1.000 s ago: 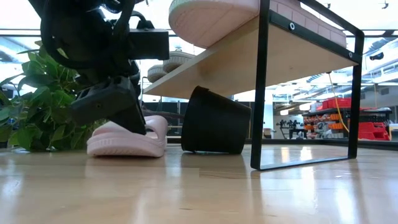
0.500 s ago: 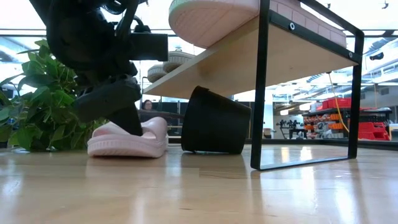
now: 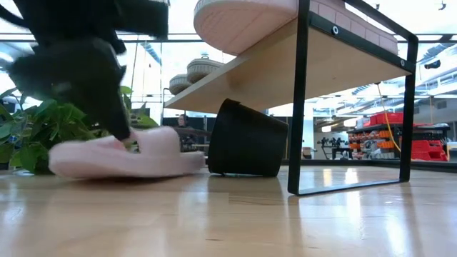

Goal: Pick and place slides into the shelf
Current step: Put the pink slide on the shelf

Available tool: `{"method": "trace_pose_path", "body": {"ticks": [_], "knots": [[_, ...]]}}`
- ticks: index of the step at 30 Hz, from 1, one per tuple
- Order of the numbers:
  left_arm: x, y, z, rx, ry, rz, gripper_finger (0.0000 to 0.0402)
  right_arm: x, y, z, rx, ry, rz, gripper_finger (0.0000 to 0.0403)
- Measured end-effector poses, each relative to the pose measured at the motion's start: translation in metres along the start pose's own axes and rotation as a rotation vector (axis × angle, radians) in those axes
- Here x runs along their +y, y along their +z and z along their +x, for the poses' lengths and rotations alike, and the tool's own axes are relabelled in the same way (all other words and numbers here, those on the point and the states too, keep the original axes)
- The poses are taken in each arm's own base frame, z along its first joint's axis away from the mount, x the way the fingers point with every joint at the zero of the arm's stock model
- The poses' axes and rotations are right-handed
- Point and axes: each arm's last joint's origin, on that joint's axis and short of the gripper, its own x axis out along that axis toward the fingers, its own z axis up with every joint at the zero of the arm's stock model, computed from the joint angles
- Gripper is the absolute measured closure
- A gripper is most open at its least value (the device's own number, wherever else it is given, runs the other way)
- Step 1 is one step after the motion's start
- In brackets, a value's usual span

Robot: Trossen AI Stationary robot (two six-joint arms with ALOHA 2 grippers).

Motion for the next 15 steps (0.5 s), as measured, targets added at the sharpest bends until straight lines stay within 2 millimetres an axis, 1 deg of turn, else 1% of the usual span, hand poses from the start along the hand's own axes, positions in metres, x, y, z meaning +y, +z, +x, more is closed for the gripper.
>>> {"method": "trace_pose_path", "body": {"ticks": [5,15], "knots": [[-0.001,0.001,-0.030,0.025,0.007,0.008,0.0401,0.000,0.000,0.000,0.001,0.001,-0.001,0.0402],[0.001,0.009,-0.104,0.018,-0.058,-0.058,0.0401,0.000,0.000,-0.001,0.000,0.003,-0.015,0.0402]]}}
